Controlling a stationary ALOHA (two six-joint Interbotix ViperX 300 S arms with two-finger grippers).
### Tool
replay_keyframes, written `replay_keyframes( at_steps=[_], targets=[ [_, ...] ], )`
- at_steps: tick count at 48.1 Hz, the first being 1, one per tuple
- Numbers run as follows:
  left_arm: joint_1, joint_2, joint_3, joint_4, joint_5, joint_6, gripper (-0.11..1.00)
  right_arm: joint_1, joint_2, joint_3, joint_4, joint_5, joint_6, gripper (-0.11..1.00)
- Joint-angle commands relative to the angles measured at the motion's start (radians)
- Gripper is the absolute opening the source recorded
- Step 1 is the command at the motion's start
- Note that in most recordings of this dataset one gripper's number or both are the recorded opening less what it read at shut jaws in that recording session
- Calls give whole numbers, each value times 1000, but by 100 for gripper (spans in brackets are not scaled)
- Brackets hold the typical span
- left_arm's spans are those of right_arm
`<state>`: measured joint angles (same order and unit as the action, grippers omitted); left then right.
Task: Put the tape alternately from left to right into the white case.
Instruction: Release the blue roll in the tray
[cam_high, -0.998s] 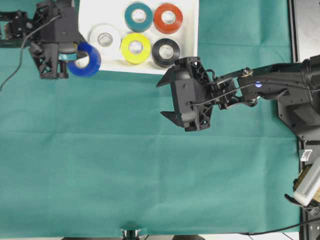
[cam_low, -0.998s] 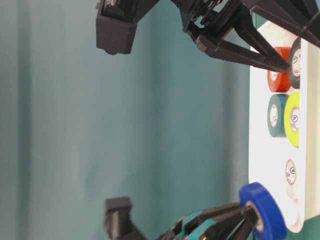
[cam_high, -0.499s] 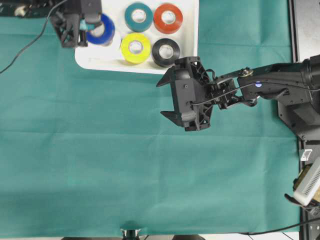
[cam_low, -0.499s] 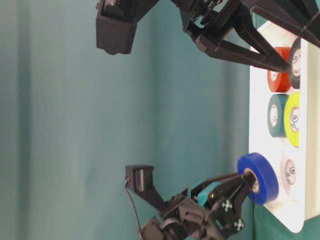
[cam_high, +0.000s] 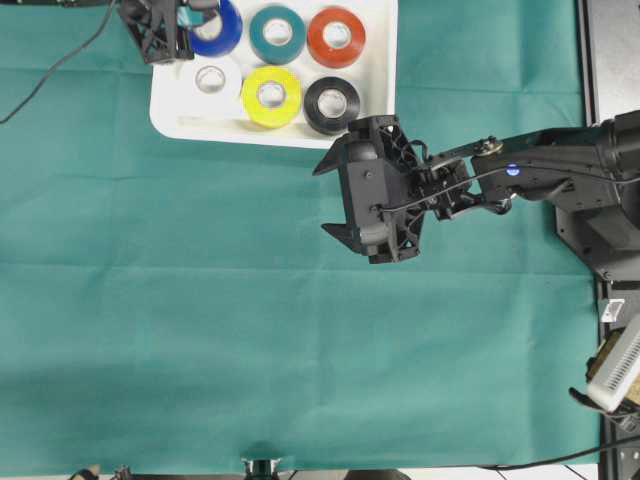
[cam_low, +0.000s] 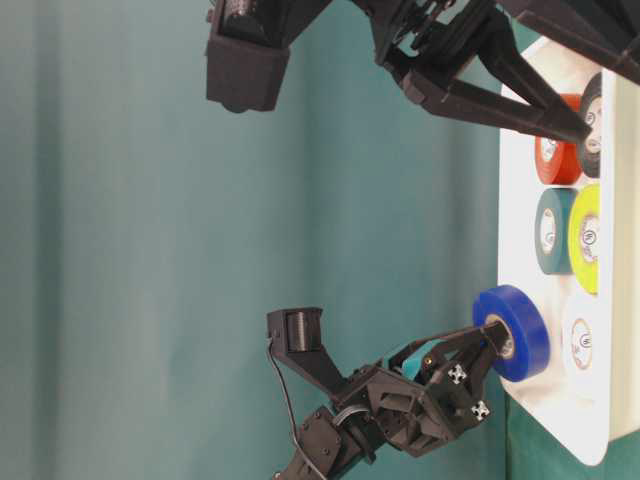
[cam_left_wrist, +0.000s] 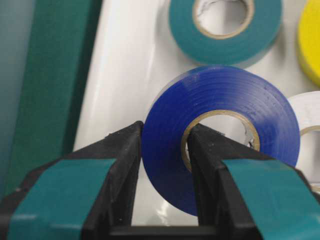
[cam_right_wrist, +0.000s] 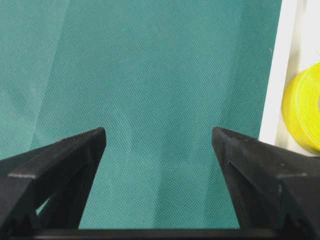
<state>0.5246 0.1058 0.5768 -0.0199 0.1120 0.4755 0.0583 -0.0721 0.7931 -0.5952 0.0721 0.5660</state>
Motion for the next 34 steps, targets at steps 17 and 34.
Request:
replay_keyframes(
  at_steps=[17,34],
  targets=[
    [3,-15,-9,0,-12,3,97,3,-11,-18,2,-6,0,78],
    [3,-20,2,-2,-9,6,99,3,-11,-17,2,-6,0,78]
  ],
)
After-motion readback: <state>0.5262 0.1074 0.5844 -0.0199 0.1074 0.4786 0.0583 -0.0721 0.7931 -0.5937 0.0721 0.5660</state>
